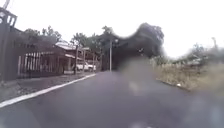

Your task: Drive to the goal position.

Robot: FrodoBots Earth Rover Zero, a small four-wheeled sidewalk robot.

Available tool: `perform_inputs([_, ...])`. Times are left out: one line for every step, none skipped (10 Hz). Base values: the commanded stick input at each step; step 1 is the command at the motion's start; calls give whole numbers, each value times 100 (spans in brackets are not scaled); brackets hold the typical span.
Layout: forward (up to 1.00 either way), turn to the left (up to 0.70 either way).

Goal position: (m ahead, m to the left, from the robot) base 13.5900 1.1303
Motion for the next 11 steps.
perform_inputs([70, 0])
perform_inputs([70, 0])
perform_inputs([70, 0])
perform_inputs([70, 0])
perform_inputs([70, 0])
perform_inputs([70, 0])
perform_inputs([70, 0])
perform_inputs([70, 0])
perform_inputs([70, 0])
perform_inputs([70, 0])
perform_inputs([70, 0])
